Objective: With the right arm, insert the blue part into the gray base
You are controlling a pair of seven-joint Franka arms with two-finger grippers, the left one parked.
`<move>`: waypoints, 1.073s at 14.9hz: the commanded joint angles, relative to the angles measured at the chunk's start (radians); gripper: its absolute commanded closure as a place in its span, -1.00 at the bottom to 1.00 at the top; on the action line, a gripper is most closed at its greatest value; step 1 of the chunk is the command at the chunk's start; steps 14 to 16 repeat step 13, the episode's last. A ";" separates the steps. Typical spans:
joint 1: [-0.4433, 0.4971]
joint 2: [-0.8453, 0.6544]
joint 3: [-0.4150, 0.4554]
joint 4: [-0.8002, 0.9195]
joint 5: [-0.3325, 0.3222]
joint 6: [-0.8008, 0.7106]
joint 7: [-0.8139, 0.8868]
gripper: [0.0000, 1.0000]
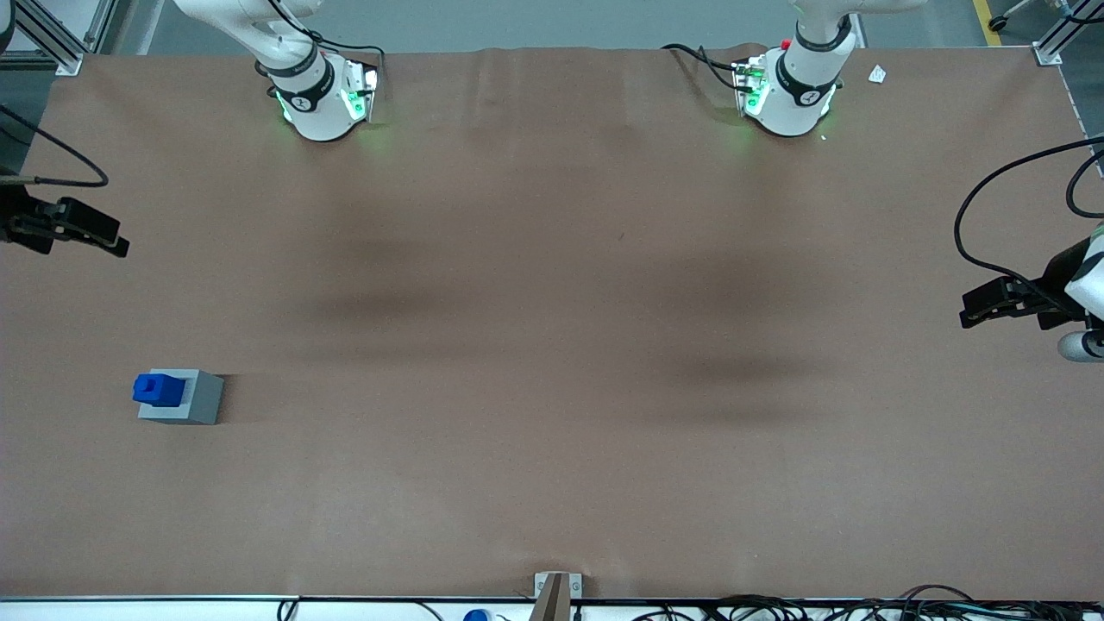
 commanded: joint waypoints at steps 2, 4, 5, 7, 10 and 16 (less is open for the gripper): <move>0.027 -0.166 -0.002 -0.216 0.007 0.119 0.018 -1.00; 0.034 -0.176 -0.002 -0.225 0.007 0.117 0.018 -1.00; 0.034 -0.174 -0.002 -0.224 0.007 0.117 0.018 -1.00; 0.032 -0.170 -0.002 -0.215 0.007 0.110 0.012 -1.00; 0.031 -0.168 -0.003 -0.198 0.004 0.095 0.009 -1.00; 0.032 -0.167 -0.003 -0.182 -0.005 0.071 0.010 -1.00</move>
